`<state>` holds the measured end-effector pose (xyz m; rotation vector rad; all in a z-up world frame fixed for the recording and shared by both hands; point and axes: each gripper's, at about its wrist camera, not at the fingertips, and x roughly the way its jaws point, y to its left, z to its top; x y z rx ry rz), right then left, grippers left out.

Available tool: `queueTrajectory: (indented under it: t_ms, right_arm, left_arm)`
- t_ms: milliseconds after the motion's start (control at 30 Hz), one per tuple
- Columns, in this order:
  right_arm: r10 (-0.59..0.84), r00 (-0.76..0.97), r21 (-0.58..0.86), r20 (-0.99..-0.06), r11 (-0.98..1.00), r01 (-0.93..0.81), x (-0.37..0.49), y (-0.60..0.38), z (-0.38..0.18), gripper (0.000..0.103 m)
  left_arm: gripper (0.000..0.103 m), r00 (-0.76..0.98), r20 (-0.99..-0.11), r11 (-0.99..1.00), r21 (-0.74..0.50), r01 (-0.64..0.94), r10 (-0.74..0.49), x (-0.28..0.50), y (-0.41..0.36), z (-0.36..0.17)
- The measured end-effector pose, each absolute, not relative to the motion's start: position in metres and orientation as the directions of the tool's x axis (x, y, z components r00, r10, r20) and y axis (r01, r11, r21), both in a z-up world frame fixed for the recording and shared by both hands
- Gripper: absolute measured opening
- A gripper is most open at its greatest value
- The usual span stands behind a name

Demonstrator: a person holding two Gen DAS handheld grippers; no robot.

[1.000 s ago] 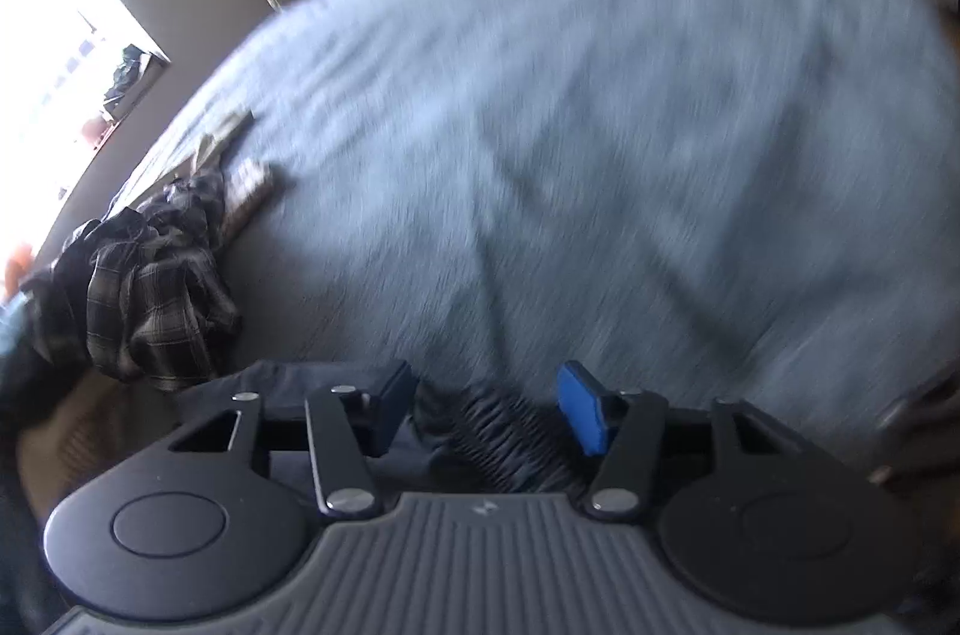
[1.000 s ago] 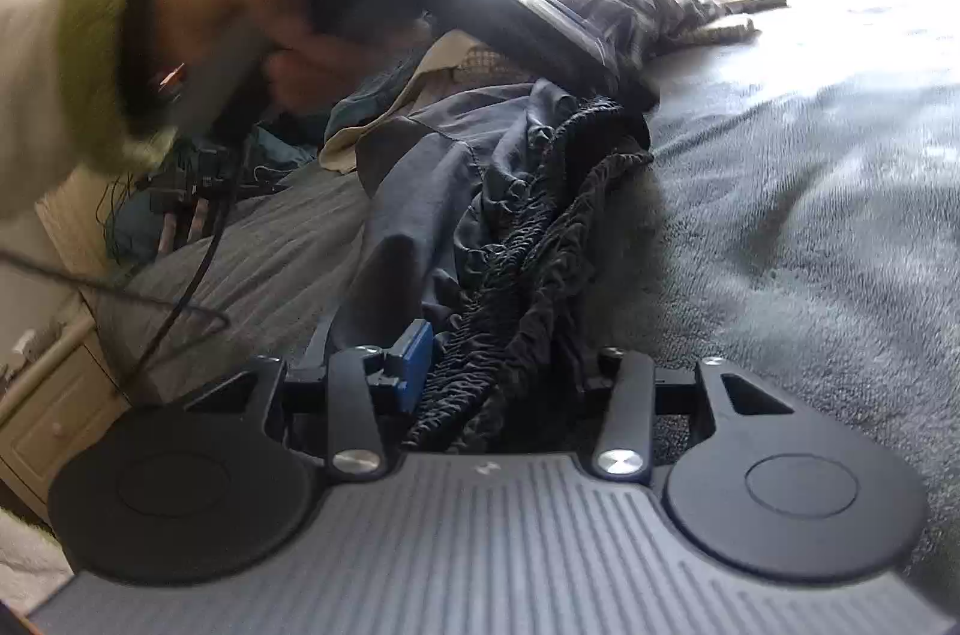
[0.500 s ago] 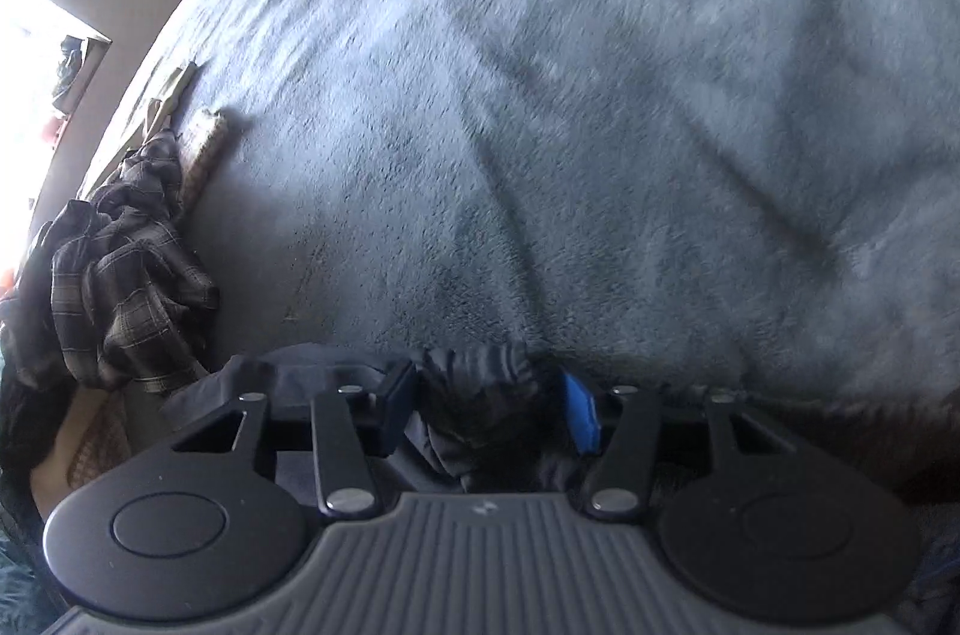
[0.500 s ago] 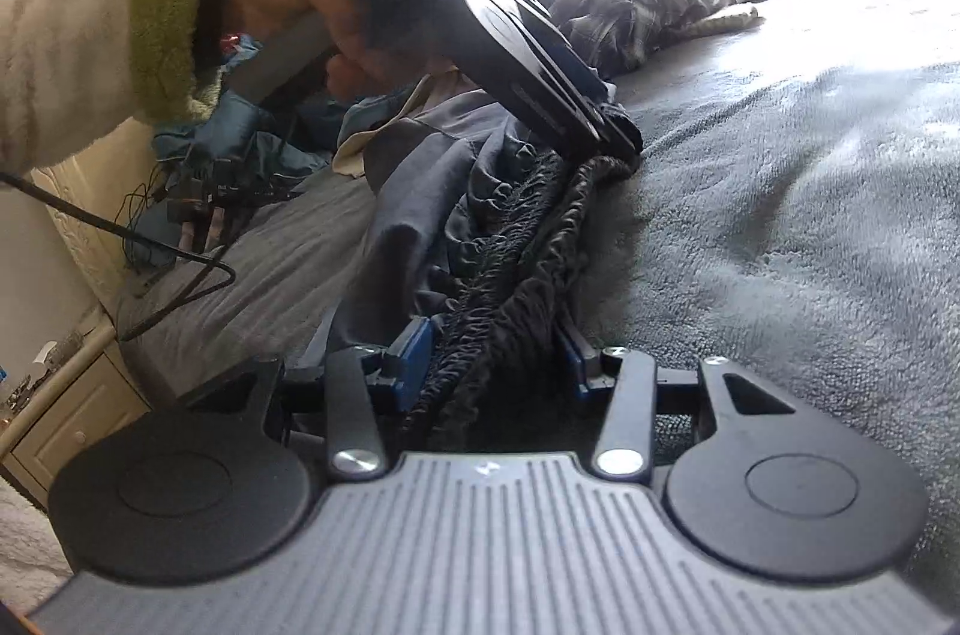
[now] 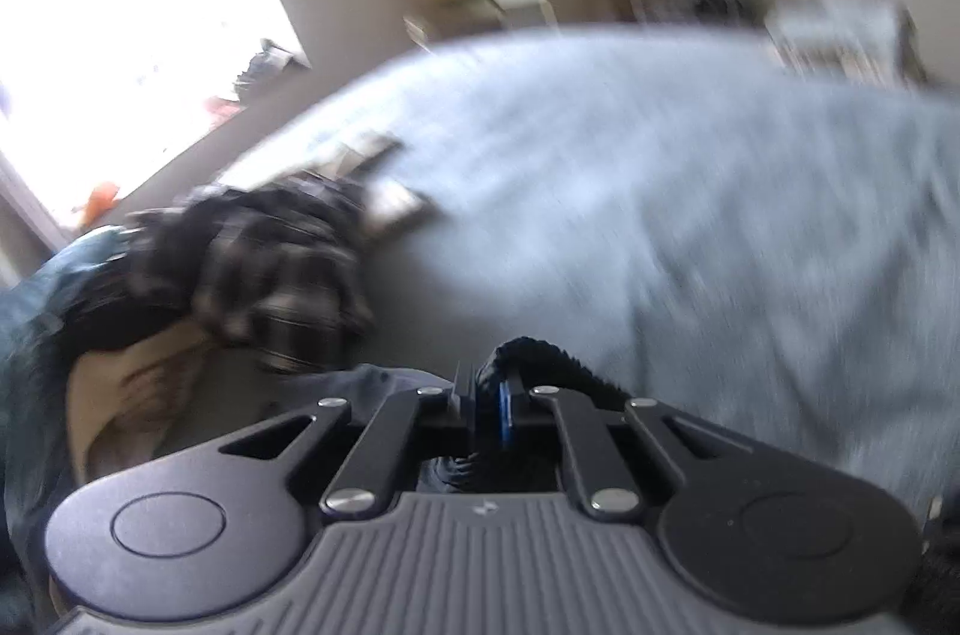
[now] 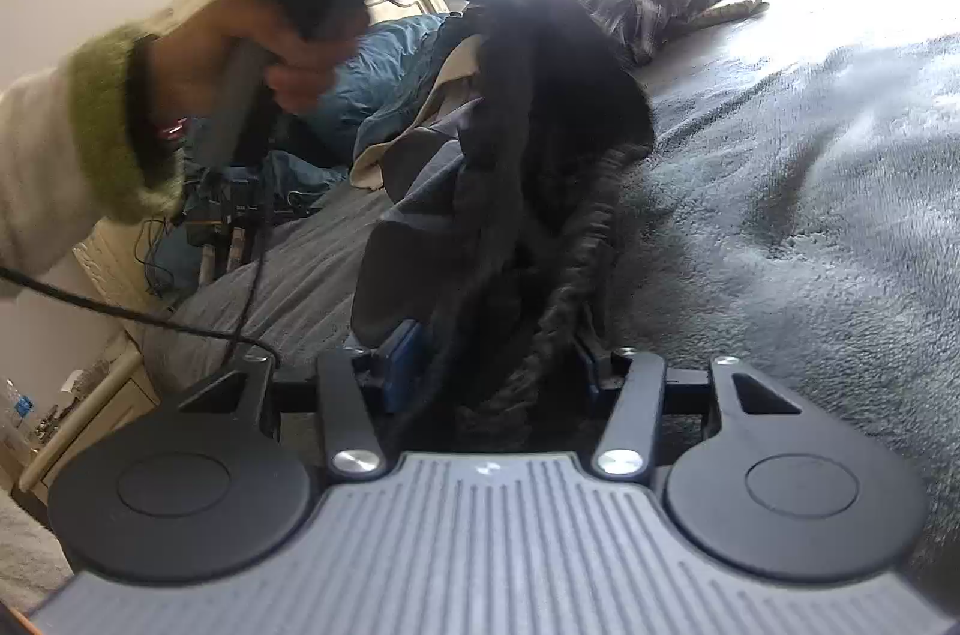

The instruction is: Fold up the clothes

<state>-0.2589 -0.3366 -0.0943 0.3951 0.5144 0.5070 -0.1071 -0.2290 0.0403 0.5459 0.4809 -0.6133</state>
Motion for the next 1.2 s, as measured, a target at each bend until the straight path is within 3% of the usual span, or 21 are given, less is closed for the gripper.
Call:
queueTrajectory:
  t_ms: [167, 367, 533, 733, 800, 867, 933, 1033, 1200]
  right_arm:
    - [0.489, 0.771, 0.418, -0.407, 0.851, -0.319, -0.267, -0.324, -0.086, 0.051]
    - [0.431, 0.792, 0.389, -0.432, 0.882, -0.267, -0.278, -0.309, -0.076, 0.051]
    - [0.375, 0.816, 0.351, -0.440, 0.908, -0.228, -0.278, -0.292, -0.069, 0.050]
    - [0.261, 0.861, 0.166, -0.437, 0.964, -0.207, -0.271, -0.261, -0.059, 0.050]
    - [0.213, 0.861, 0.096, -0.462, 0.977, -0.190, -0.265, -0.253, -0.064, 0.047]
    - [0.167, 0.860, 0.038, -0.482, 0.985, -0.170, -0.262, -0.247, -0.068, 0.023]
    - [0.121, 0.868, -0.003, -0.481, 0.990, -0.139, -0.264, -0.247, -0.067, 0.013]
    - [0.042, 0.905, -0.072, -0.424, 0.994, -0.080, -0.270, -0.251, -0.050, 0.009]
    - [-0.056, 0.968, -0.202, -0.246, 0.979, 0.005, -0.277, -0.262, 0.007, 0.008]
  left_arm:
    - [0.007, 0.790, -0.423, 0.805, 0.198, 0.559, -0.444, -0.125, -0.180, 0.079]
    - [0.003, 0.833, -0.317, 0.864, 0.075, 0.499, -0.453, -0.138, -0.130, 0.103]
    - [0.003, 0.845, -0.292, 0.879, 0.026, 0.476, -0.449, -0.144, -0.107, 0.106]
    - [0.003, 0.852, -0.274, 0.885, 0.010, 0.466, -0.446, -0.145, -0.094, 0.094]
    - [0.002, 0.854, -0.271, 0.888, -0.003, 0.460, -0.444, -0.144, -0.090, 0.090]
    - [0.002, 0.856, -0.267, 0.890, -0.017, 0.455, -0.443, -0.142, -0.086, 0.087]
    - [0.002, 0.860, -0.261, 0.893, -0.018, 0.449, -0.438, -0.141, -0.082, 0.085]
    - [0.002, 0.871, -0.238, 0.900, -0.033, 0.434, -0.429, -0.141, -0.074, 0.088]
    - [0.002, 0.887, -0.168, 0.902, -0.106, 0.418, -0.430, -0.146, -0.056, 0.113]
